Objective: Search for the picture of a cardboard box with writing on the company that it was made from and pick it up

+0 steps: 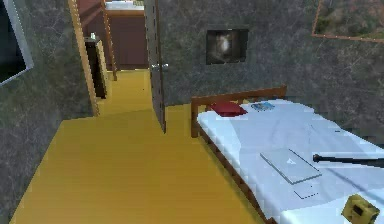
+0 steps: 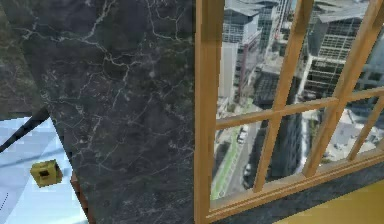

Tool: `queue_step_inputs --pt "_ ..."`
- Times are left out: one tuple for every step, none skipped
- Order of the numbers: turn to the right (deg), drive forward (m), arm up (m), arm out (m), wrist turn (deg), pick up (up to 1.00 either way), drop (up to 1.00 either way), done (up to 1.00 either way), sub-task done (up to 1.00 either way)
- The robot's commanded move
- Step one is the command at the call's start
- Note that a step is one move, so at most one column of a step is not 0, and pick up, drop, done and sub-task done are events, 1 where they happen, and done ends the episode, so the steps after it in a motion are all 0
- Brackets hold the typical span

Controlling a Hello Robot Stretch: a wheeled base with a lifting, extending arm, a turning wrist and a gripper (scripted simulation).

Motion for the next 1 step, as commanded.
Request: queue_step_inputs --pt "-6.0 0.00 0.00 0.00 0.0 0.00 0.00 0.00 0.00"
